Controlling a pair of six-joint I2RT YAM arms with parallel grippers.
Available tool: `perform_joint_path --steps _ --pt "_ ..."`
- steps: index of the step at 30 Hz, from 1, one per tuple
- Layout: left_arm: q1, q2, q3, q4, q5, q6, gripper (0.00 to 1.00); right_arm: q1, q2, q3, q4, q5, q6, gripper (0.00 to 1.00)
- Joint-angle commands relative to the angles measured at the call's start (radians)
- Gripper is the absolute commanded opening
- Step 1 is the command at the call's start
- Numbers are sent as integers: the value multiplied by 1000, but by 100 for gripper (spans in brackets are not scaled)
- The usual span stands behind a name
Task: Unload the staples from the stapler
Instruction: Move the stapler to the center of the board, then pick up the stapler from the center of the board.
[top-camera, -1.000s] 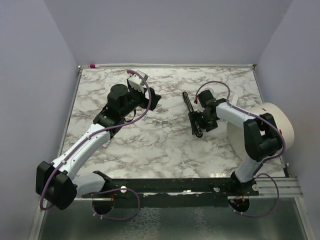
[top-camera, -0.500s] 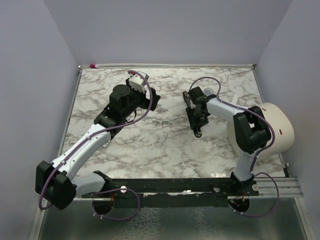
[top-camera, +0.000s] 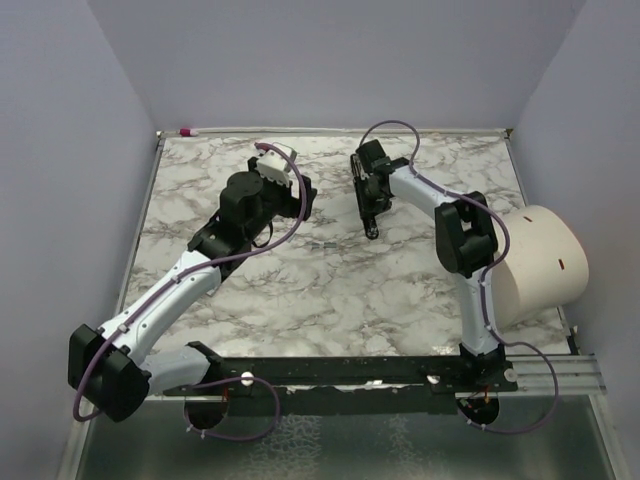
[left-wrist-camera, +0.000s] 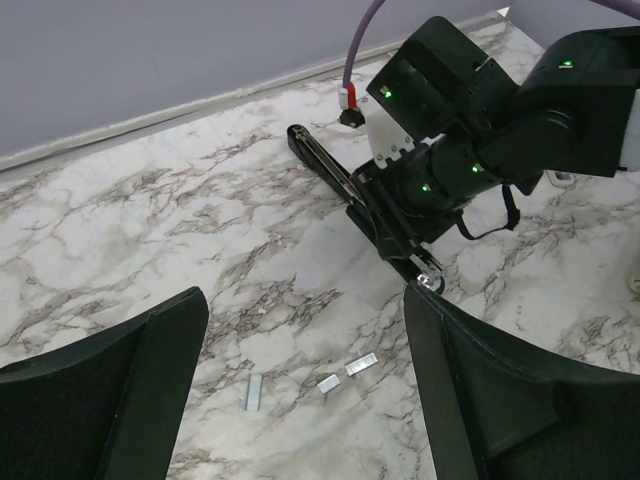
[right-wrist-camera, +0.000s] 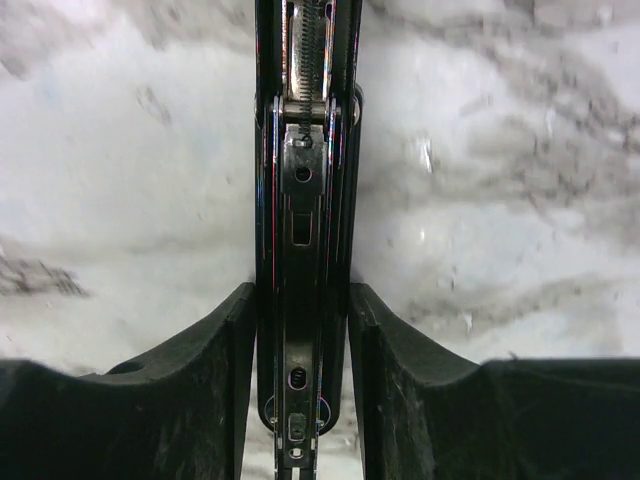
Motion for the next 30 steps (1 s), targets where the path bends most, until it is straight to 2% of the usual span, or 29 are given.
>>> perform_joint_path --steps 1,8,12,15,22,30 --pt "-13 -34 15 0 -38 22 83 0 122 149 -11 20 18 38" --pt "-54 -50 24 -14 -81 47 84 -6 223 391 -39 -56 5 47" --pt "-120 -63 34 -33 -139 89 86 -10 201 473 -92 -72 -29 63" --pt "-172 -75 39 -41 -178 104 88 -13 109 425 -93 -47 -61 78" --pt "-199 -128 38 -41 -185 112 90 -40 -128 240 -89 66 -152 97" --pt "-262 -133 26 -32 -262 159 92 -246 -208 86 -71 246 -124 100"
